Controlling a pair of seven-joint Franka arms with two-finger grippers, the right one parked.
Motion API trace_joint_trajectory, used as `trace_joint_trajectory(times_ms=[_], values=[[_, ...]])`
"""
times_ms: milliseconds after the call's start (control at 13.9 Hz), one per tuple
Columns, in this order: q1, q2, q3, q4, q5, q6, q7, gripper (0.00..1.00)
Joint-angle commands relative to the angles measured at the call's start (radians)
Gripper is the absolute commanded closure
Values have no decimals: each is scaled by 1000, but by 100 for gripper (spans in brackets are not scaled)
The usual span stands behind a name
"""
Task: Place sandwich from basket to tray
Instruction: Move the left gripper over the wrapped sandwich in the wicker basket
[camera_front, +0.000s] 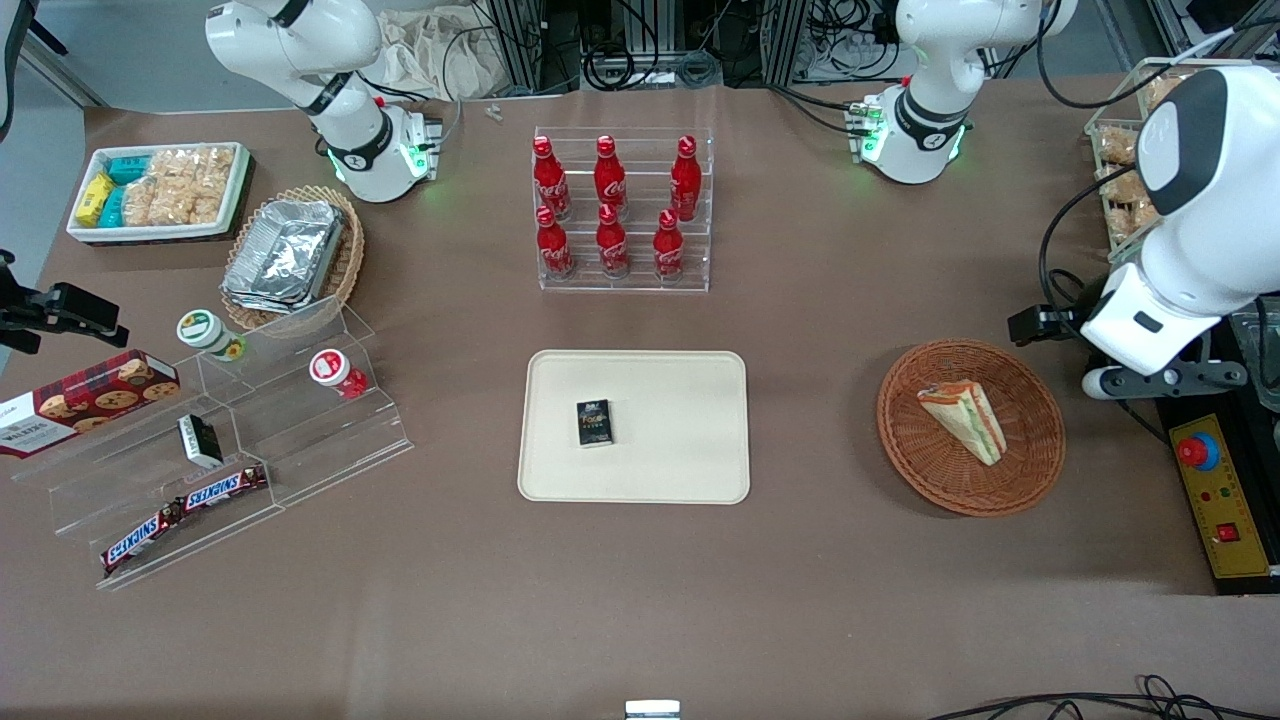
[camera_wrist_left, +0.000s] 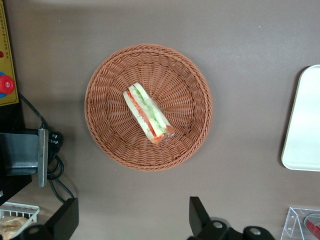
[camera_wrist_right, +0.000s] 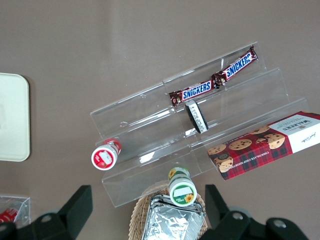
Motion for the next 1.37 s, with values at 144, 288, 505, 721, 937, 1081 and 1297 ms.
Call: trace_joint_trajectory(times_ms=[144,288,505,721,937,1081,1297], values=[[4,49,-2,54,4,-29,5,1],[6,74,1,51,4,-22,-6,1],[7,72,4,-37,2,81,-93,1],[4,72,38,-168,5,277,-255,1],[6,118,43,-235,4,438,-387,1],[4,154,43,-232,4,448,-493,1],[4,204,43,-234,4,492,-527,1]])
